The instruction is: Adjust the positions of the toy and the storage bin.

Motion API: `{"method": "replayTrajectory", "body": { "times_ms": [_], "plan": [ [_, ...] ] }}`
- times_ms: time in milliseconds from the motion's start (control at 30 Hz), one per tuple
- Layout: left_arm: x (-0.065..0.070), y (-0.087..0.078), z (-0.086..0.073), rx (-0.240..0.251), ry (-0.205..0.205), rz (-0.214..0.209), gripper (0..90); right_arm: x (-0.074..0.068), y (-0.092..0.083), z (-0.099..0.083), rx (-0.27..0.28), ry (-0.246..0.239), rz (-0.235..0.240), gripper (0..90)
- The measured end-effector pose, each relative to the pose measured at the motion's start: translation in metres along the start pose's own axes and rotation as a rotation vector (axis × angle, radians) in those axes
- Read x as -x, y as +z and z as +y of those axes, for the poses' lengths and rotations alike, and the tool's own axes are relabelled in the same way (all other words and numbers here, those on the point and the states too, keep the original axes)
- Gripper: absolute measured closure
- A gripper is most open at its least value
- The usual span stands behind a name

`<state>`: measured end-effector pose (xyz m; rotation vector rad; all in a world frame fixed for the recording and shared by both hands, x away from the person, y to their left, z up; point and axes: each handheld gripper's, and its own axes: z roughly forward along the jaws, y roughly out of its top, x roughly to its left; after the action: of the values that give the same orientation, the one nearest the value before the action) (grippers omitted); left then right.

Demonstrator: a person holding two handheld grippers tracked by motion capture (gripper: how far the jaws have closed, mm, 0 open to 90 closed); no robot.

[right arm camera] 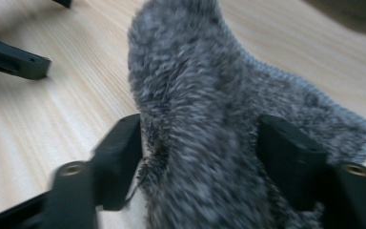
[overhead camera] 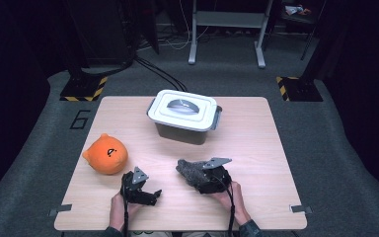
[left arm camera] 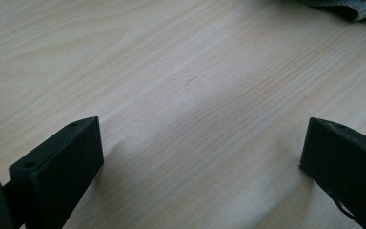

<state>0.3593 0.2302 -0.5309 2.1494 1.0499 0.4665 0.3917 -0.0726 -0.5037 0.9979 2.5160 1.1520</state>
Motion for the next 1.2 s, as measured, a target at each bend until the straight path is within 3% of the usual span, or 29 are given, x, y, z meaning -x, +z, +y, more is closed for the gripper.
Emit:
{"method": "replayTrajectory", "body": {
  "times_ms": [133, 333, 667, 967, 1200],
  "plan": [
    [0.000, 0.000, 0.000, 0.001, 0.001, -0.001, 0.0, 0.002, -0.011, 0.002, 0.017, 0.000, 0.000, 14.3],
    [0.000, 0.000, 0.000, 0.002, 0.001, 0.000, 0.0, 0.009, -0.029, 0.004, 0.038, 0.012, 0.007, 8.4],
    [0.000, 0.000, 0.000, 0.002, 0.001, 0.000, 0.0, 0.040, -0.059, 0.010, 0.087, 0.059, -0.058, 3.5],
    [0.000, 0.000, 0.000, 0.003, 0.001, 0.000, 0.0, 0.069, -0.058, 0.020, 0.083, 0.080, -0.082, 2.6],
    [0.000, 0.000, 0.000, 0.000, 0.001, 0.001, 0.0, 0.089, -0.056, 0.038, 0.097, 0.096, -0.094, 7.7]
  ]
}}
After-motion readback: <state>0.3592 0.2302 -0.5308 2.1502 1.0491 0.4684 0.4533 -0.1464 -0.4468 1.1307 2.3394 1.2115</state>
